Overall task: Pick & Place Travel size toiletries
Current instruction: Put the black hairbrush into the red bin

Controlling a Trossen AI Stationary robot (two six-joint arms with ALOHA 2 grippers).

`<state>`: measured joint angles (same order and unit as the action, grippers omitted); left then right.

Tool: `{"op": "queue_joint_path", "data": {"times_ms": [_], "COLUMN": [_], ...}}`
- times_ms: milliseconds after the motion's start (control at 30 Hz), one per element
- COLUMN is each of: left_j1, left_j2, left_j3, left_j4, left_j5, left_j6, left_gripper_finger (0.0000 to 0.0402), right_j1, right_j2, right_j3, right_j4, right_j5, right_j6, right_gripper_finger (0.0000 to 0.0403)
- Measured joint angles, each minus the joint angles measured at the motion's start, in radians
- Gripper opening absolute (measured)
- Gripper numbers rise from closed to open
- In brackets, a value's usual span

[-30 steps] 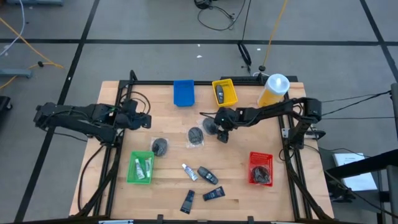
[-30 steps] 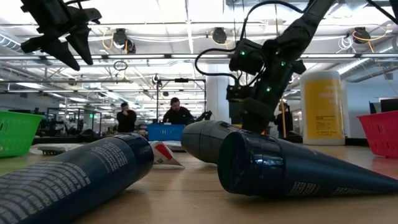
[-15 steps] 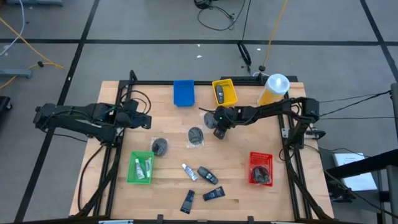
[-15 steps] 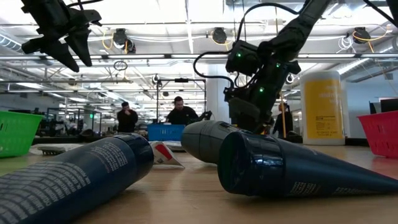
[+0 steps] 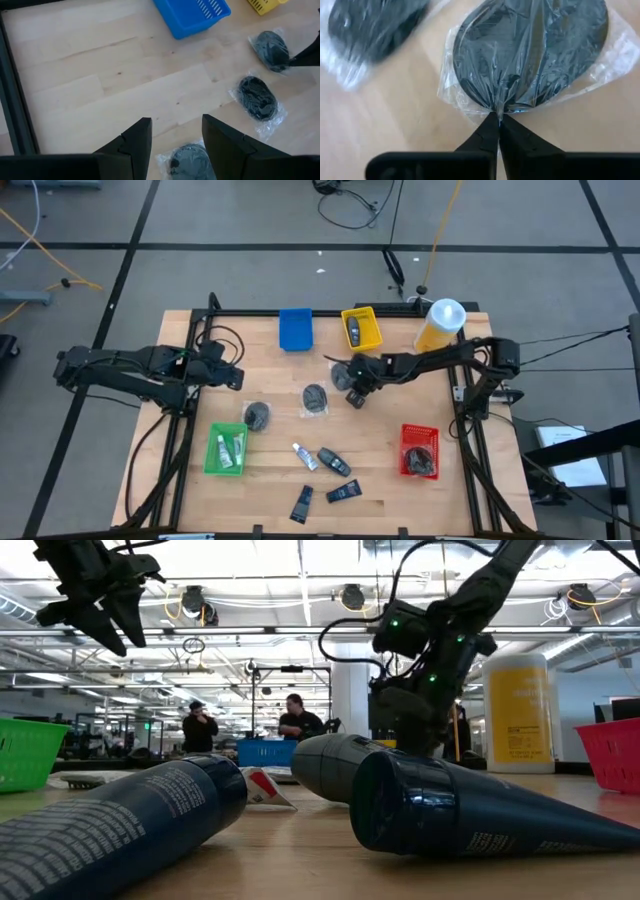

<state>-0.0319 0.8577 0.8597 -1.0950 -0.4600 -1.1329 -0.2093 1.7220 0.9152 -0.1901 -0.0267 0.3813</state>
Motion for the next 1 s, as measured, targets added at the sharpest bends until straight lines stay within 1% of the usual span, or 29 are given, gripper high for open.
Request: {"op": "queue_joint_path", "data": {"times_ms": [100, 300, 533, 667, 900, 1000], "left_j1": [0.0, 0.0, 0.0, -0.001, -0.016, -0.021], "left_j2": [0.0, 0.0, 0.001, 0.001, 0.003, 0.009], "left_j3": [0.0, 0.0, 0.0, 0.0, 0.0, 0.0], "left_j4": [0.0, -0.001, 0.0, 0.0, 0.018, 0.066], "left_j5": [0.022, 0.072, 0.078, 0.104, 0.126, 0.137], "left_j6": [0.007, 0.007, 0.006, 0.006, 0.005, 0.01], "left_gripper_finger": [0.017, 0.017, 0.017, 0.017, 0.017, 0.017], "right_j1": [0.014, 0.067, 0.148, 0.207, 0.333, 0.399], "right_j2": [-0.045, -0.157, -0.283, -0.363, -0.478, -0.513], "right_j3": [-0.004, 0.0, 0.001, 0.001, 0.001, 0.001], "right_j4": [-0.016, -0.094, -0.174, -0.238, -0.33, -0.346], "right_j5": [0.003, 0.056, 0.12, 0.158, 0.16, 0.158], "right_j6": [-0.001, 0.002, 0.061, 0.125, 0.291, 0.364], "right_gripper_finger": [0.0001, 0.0001, 0.0, 0.0, 0.0, 0.0]}}
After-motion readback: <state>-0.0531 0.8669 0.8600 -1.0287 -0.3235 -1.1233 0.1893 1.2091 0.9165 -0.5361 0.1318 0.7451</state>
